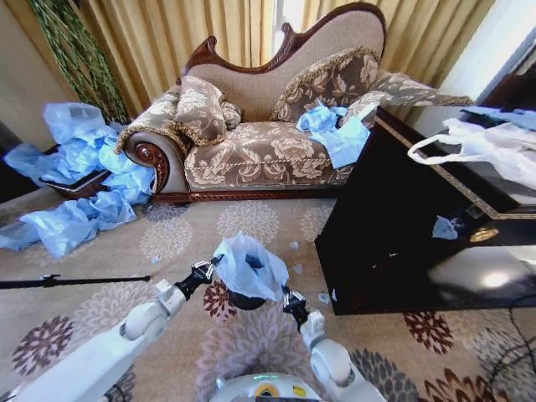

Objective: Place a garbage bag over the trash bin.

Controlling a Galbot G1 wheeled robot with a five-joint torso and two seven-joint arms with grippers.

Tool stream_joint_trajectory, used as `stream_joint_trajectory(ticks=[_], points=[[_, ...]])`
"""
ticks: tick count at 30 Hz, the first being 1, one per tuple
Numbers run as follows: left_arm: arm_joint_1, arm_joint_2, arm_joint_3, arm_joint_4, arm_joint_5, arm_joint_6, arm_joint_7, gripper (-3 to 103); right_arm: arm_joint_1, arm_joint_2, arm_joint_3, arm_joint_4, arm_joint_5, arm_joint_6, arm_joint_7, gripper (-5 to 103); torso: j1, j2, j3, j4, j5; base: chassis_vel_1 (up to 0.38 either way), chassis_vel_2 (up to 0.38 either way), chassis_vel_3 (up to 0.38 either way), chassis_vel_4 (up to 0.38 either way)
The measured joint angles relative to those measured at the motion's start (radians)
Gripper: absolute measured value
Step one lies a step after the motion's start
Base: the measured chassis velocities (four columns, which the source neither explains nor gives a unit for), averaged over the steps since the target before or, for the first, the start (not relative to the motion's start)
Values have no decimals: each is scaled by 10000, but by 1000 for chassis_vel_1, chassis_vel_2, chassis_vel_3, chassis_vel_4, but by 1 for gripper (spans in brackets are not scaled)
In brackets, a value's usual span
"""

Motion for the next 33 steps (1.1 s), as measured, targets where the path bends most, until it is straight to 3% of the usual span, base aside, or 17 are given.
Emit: stream_joint_trajectory(ticks=[3,6,12,19,29,33], points=[[60,-100,2,354,138,-104,130,0,33,39,-26,-156,-27,35,-2,0,0,0,0,0,-1,0,0,0,0],[-41,-431,205,1435,470,-355,421,0,318,102,-61,-752,-47,168,-24,0,0,0,1,0,-3,0,0,0,0],[-451,-838,506,2436,642,-546,428,0,826,216,-50,-1539,-76,337,-30,0,1,0,2,0,0,0,0,0,0],[-1133,-1585,676,3483,636,-562,-83,0,1675,516,-86,-2457,-81,402,-29,0,1,0,2,2,2,0,0,0,0],[-2896,-2973,1110,4635,-242,-218,-1027,0,2708,895,-34,-3119,-66,599,89,0,2,-1,3,-2,3,0,0,0,0],[-3469,-3379,1369,5033,-327,-162,-1128,0,3085,939,-32,-3292,-61,617,103,0,2,-1,3,-2,3,0,0,0,0]])
